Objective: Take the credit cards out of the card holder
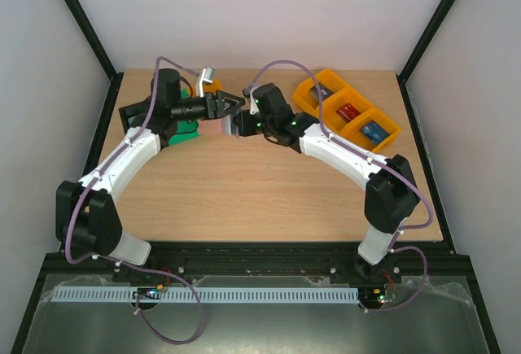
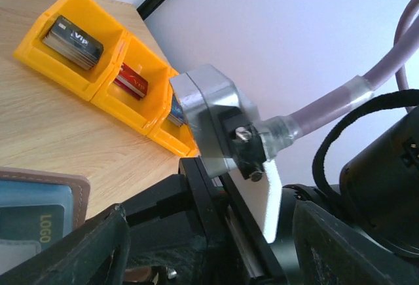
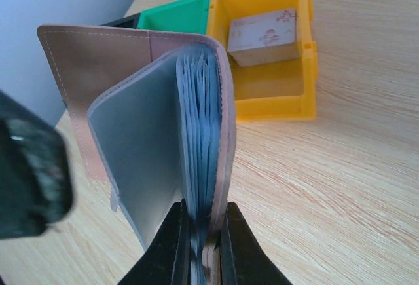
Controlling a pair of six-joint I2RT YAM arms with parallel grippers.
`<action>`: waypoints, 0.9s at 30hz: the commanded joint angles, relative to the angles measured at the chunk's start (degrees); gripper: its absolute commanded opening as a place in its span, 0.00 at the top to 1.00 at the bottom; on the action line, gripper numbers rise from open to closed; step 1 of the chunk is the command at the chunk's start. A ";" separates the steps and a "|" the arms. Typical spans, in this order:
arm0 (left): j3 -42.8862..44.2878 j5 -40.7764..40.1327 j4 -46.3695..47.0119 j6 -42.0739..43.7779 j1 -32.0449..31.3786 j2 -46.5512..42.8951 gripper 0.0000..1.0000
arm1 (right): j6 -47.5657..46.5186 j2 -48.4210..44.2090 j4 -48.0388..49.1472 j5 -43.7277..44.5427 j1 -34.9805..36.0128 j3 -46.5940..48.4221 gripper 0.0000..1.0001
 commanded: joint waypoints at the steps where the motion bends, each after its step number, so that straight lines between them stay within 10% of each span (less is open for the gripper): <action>1: -0.97 -2.01 0.75 -2.07 -0.36 -0.51 0.30 | 2.67 -3.16 4.72 -2.74 -0.12 1.96 0.98; 18: -0.95 -27.50 -18.30 19.52 1.09 -4.77 0.26 | 3.22 -6.23 2.95 0.46 -0.12 1.31 0.98; 27: -4.40 -27.28 -17.48 25.22 0.62 -4.41 0.24 | 4.67 -6.29 1.26 0.68 0.06 0.69 0.98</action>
